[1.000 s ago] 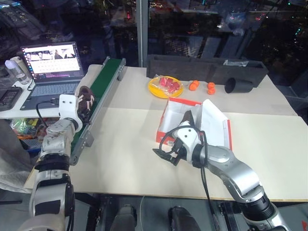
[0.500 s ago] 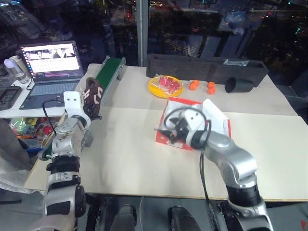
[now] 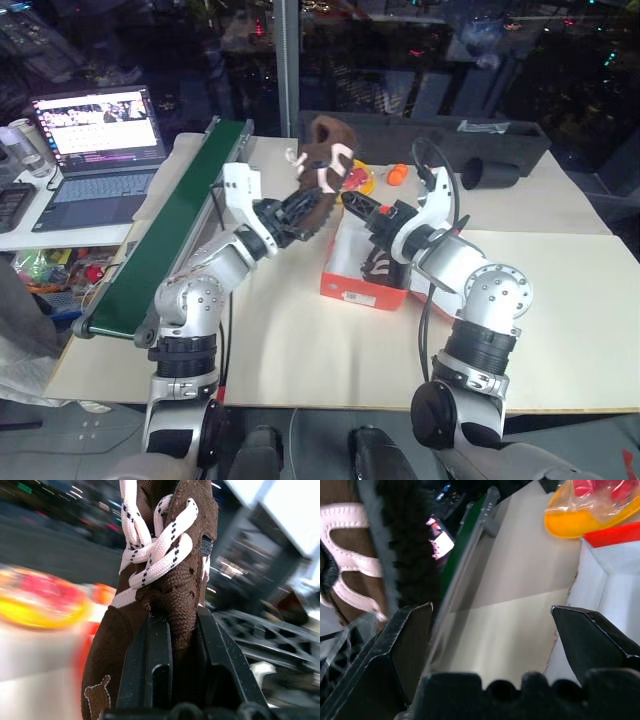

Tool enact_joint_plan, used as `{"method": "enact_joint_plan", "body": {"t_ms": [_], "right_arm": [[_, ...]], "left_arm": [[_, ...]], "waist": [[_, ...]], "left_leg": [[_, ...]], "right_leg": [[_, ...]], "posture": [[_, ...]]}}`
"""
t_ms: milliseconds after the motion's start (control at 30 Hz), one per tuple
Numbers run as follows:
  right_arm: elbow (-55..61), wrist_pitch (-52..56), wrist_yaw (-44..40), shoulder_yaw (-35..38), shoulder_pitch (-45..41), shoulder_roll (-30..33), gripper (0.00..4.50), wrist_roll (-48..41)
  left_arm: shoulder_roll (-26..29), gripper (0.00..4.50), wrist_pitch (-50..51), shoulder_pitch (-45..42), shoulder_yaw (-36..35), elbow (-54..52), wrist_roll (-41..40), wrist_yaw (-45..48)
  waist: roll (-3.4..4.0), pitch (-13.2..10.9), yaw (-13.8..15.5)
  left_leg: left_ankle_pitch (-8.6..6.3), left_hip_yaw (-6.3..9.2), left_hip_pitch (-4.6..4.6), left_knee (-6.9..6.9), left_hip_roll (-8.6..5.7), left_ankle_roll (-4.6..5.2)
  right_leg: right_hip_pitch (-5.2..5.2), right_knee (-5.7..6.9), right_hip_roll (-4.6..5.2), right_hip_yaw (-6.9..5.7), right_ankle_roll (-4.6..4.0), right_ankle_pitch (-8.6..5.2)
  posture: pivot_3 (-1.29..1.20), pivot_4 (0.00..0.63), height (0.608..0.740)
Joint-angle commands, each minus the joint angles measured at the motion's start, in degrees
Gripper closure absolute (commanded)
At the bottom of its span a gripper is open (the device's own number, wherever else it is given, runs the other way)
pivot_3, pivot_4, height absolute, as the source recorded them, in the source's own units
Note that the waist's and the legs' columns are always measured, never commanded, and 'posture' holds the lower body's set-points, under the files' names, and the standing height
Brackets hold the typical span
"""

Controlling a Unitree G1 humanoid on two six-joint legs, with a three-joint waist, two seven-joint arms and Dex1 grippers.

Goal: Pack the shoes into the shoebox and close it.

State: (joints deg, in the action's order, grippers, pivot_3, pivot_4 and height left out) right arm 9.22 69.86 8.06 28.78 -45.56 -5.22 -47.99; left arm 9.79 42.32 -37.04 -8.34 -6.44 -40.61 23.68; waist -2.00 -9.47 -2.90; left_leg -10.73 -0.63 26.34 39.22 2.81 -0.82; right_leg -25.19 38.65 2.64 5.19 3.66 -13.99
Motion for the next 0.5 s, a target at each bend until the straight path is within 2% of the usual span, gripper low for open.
{"method": "enact_joint_plan", "body": {"t_ms": [33, 333, 500], "right_arm": [[1.57, -0.85, 1.98, -0.51, -5.47, -3.49, 0.00, -6.06], [2.98, -2.61, 6.36, -1.04, -3.76, -2.29, 0.00, -12.05], [3.27, -3.65, 7.92, -1.74, -2.68, -1.47, 0.00, -13.95]], "left_arm": [[0.38, 4.23, 0.15, 0.08, 1.82, -1.11, -0.23, 1.80], [0.24, 4.23, -3.16, -2.34, 0.26, 7.32, 2.81, -0.17], [0.68, 4.23, -5.44, -3.58, 1.71, 10.79, 6.33, -0.49]], "waist": [[0.01, 0.00, -0.29], [0.02, -0.01, 0.25], [0.06, -0.01, 0.27]], "left_leg": [[0.00, 0.02, -0.02, 0.00, 0.00, 0.00], [0.00, 0.10, 0.02, -0.02, -0.01, 0.00], [0.00, 0.10, 0.01, -0.02, -0.01, 0.00]], "right_leg": [[0.00, 0.05, -0.01, -0.01, -0.07, -0.05], [0.00, 0.02, -0.02, -0.06, -0.11, -0.09], [0.01, 0.00, -0.02, -0.06, -0.11, -0.09]], "posture": [[0.00, 0.150, 0.681], [0.00, 0.150, 0.681], [0.00, 0.150, 0.681]]}}
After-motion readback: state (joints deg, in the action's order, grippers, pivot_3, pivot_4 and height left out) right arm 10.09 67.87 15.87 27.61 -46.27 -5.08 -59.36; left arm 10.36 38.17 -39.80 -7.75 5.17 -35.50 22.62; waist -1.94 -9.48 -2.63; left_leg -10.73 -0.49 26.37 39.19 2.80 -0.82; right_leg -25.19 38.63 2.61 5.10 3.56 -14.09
